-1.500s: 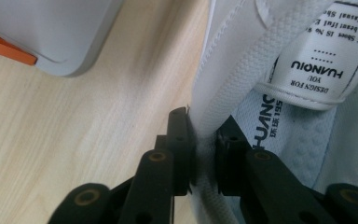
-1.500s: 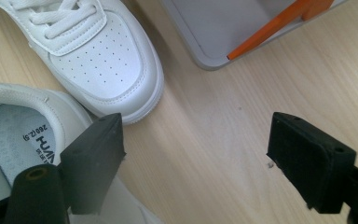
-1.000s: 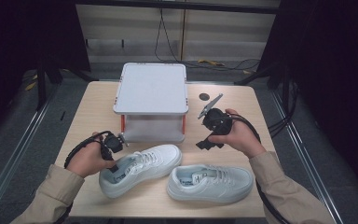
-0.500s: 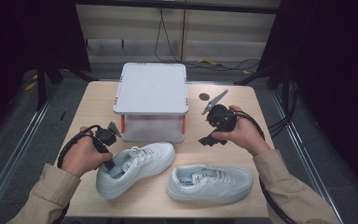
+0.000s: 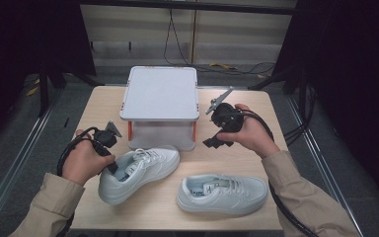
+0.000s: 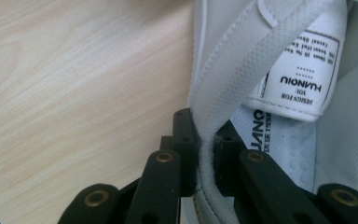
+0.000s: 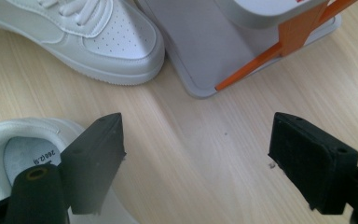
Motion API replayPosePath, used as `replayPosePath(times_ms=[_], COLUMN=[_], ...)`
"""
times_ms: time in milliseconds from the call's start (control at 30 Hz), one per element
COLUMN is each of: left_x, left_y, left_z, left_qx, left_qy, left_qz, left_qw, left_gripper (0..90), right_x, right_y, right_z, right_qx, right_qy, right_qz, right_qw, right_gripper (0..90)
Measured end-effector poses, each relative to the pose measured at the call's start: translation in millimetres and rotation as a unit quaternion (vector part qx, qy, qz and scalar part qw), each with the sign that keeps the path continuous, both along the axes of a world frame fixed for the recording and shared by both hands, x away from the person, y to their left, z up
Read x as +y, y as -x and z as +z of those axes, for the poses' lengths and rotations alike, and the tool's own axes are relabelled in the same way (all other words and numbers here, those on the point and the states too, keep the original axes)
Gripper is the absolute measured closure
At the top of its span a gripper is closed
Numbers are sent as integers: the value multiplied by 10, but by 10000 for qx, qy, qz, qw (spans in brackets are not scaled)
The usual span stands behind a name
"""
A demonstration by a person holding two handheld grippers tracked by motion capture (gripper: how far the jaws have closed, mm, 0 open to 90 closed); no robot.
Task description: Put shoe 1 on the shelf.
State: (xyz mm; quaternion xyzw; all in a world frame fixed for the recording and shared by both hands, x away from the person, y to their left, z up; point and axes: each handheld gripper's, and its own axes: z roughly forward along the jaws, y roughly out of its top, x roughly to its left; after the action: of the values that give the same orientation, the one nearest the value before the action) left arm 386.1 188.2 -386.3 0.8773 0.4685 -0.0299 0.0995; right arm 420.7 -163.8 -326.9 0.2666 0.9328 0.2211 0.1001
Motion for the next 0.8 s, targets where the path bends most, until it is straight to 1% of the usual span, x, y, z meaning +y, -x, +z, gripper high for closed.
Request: replayPosePath(times_ms=[67, 100, 133, 167, 200, 267, 300, 333, 367, 400, 467, 500, 533, 567, 600, 633, 667, 700, 733, 767, 800], left_x=[28, 43, 52, 53, 56, 65, 83, 103, 103, 145, 185, 195, 197, 197, 205, 199, 199, 169, 150, 140, 126], left_y=[50, 82, 113, 138, 162, 192, 193, 194, 194, 181, 166, 158, 152, 142, 120, 112, 112, 116, 123, 121, 131], left_z=[-64, -98, -136, -177, -218, -303, -342, -387, -387, -455, -475, -485, -507, -520, -522, -523, -523, -516, -504, -488, -477], left_qx=[-65, -162, -205, -224, -241, -308, -337, -310, -310, -231, -259, -248, -272, -266, -245, -189, -189, -206, -243, -194, -125], left_qy=[89, 120, 108, 62, 20, -18, -20, -2, -2, 120, 357, 422, 517, 563, 559, 567, 567, 446, 368, 301, 315], left_qz=[-86, -138, -210, -381, -439, -506, -581, -585, -585, -657, -696, -717, -774, -763, -701, -789, -789, -843, -832, -696, -605], left_qw=[9999, 9997, 9995, 9990, 9987, 9982, 9977, 9978, 9978, 9975, 9966, 9962, 9953, 9951, 9957, 9951, 9951, 9952, 9956, 9969, 9976], left_gripper=[827, 825, 824, 821, 815, 810, 806, 803, 798, 789, 757, 746, 733, 714, 699, 692, 715, 719, 735, 765, 781], right_x=[17, 21, 22, 20, 18, 15, 19, 25, 25, 43, 60, 70, 78, 87, 91, 99, 104, 105, 105, 103, 98], right_y=[7, 11, 13, 13, 11, 12, 15, 21, 21, 30, 33, 29, 26, 18, 13, 9, 5, -1, -6, -10, -13], right_z=[-4, -9, -11, -13, -16, -17, -18, -19, -19, -29, -41, -53, -61, -73, -81, -94, -105, -118, -130, -140, -145], right_qx=[-5, 1, 0, -13, -7, -28, -33, -25, -25, -23, -30, -23, -5, -15, -1, 23, 30, 35, 52, 73, 72], right_qy=[8, 9, 18, 32, 45, 34, 37, 44, 44, 53, 49, 56, 72, 72, 73, 74, 73, 68, 73, 84, 89], right_qz=[18, 28, 23, 10, 23, 13, 20, 15, 15, 34, 48, 69, 66, 72, 78, 74, 74, 85, 80, 67, 49], right_qw=[10000, 10000, 10000, 10000, 10000, 10000, 10000, 10000, 10000, 10000, 10000, 10000, 10000, 9999, 9999, 9999, 9999, 9999, 9999, 9999, 9999], right_gripper=[178, 178, 178, 178, 178, 178, 178, 178, 178, 178, 178, 178, 178, 178, 178, 178, 178, 179, 179, 179, 179])
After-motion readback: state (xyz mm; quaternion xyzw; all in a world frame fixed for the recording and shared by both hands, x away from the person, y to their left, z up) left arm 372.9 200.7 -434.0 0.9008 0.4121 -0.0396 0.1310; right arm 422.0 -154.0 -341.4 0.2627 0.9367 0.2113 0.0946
